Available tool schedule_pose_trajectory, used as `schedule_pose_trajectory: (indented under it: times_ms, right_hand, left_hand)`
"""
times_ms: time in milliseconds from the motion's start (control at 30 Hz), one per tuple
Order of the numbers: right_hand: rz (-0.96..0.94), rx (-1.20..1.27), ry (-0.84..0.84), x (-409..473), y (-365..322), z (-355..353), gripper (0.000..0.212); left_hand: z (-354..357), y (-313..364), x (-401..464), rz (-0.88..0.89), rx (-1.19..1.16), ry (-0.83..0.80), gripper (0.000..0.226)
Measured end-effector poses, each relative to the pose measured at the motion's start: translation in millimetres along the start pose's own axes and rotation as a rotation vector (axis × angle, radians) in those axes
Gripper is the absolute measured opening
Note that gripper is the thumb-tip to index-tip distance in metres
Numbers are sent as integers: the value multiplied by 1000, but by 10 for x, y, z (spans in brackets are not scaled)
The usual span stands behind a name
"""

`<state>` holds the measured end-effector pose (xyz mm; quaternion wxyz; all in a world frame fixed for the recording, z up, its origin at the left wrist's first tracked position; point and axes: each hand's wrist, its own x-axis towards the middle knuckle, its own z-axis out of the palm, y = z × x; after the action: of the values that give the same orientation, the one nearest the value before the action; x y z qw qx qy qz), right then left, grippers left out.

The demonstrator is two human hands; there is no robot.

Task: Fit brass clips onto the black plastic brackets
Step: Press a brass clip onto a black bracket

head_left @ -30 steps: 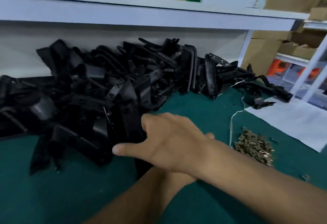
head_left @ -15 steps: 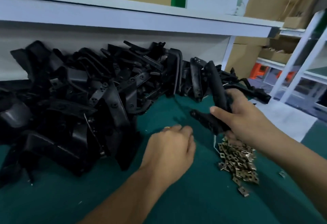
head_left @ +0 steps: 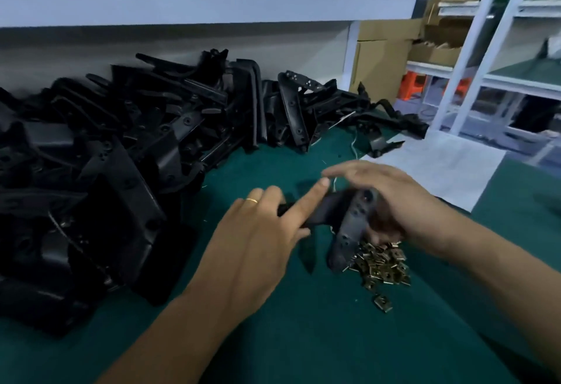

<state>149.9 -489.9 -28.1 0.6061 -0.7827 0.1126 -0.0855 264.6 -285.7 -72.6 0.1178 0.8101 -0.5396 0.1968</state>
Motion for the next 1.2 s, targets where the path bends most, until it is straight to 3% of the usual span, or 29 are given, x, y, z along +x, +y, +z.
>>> schedule_pose_trajectory:
  times_ms: [67,133,233,467,667,833,1200]
  right_hand:
    - [-190,-245,139,15,42,-85,18]
    - [-290,-552,101,-7,59,-163,13]
    - [-226,-887,-78,-38,84,-138,16]
    - [-104,-1113,-120,-48,9,-103,26]
    - [-154,-968,-82,-73,37,-68,14]
    - [-138,-988,-75,-35,113,-11,13]
    - [-108,-1001,-93,-62,100,-27,22]
  left_hand:
    - [22,-42,-28,-103,-74,6,63]
    - [66,-102,-69,-203,-123,25,63]
    - [74,-164,-72,-306,-125,11,65]
    - [138,-188,-80,-352,-112,39,64]
    - [123,-181,-88,-342,-122,42,65]
    - [113,-171,-86,-347,-115,31,64]
    - [89,-142,-80,-368,-107,-6,64]
